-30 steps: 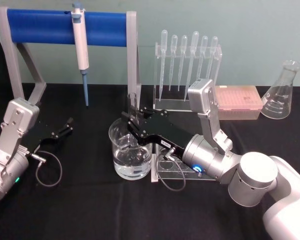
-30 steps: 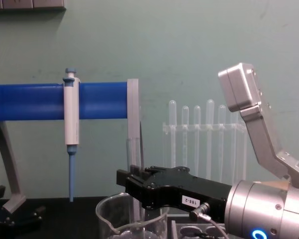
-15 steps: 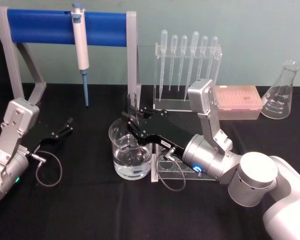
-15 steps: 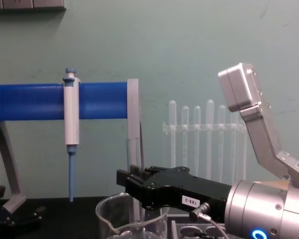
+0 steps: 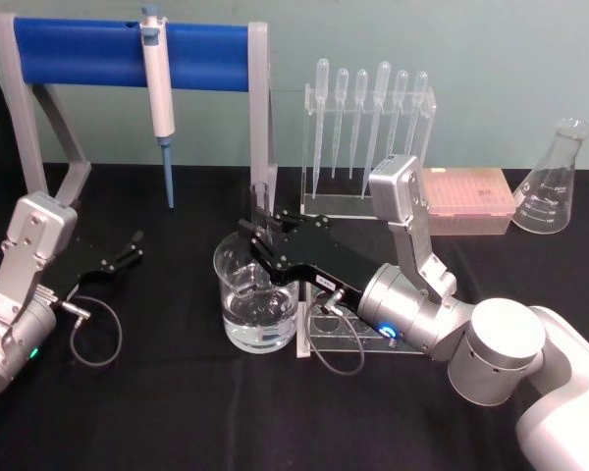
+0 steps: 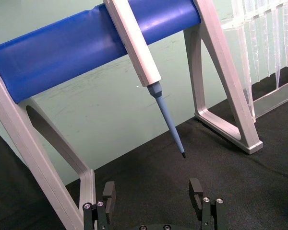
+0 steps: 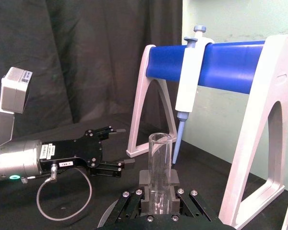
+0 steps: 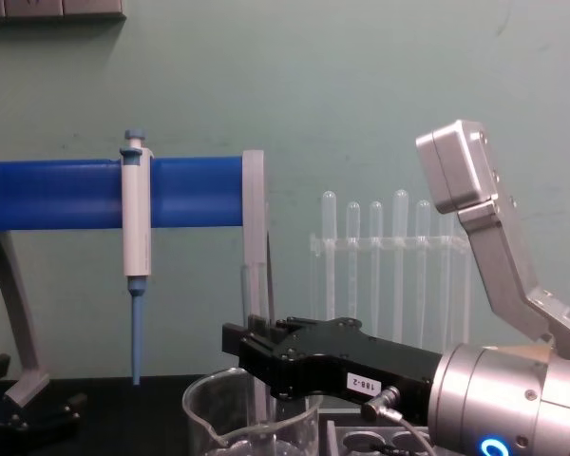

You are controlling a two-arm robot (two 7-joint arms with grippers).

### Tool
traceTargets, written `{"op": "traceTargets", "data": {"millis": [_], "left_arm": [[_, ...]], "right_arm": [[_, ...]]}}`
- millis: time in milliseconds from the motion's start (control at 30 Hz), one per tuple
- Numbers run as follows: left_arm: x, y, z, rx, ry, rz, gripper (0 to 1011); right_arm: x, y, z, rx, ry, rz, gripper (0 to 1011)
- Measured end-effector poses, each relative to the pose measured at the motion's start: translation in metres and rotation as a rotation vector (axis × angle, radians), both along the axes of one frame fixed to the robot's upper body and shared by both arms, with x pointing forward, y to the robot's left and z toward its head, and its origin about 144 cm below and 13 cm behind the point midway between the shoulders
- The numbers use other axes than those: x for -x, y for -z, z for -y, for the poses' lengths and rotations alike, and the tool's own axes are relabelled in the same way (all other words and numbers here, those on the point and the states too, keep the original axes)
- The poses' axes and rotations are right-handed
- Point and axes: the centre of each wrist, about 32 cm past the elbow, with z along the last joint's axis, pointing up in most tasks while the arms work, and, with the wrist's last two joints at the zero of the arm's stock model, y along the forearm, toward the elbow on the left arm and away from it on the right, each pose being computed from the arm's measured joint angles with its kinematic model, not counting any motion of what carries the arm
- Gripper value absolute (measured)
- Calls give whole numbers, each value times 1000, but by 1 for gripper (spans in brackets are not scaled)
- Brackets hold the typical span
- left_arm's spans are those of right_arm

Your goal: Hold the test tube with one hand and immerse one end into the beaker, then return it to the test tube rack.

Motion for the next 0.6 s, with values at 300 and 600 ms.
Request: {"op": "traceTargets", "data": {"millis": [300,600], "left_arm": [[0,0,0,0,0,0,1000],[0,0,0,0,0,0,1000]], "right_arm": [[0,0,0,0,0,0,225],[0,0,0,0,0,0,226]]}}
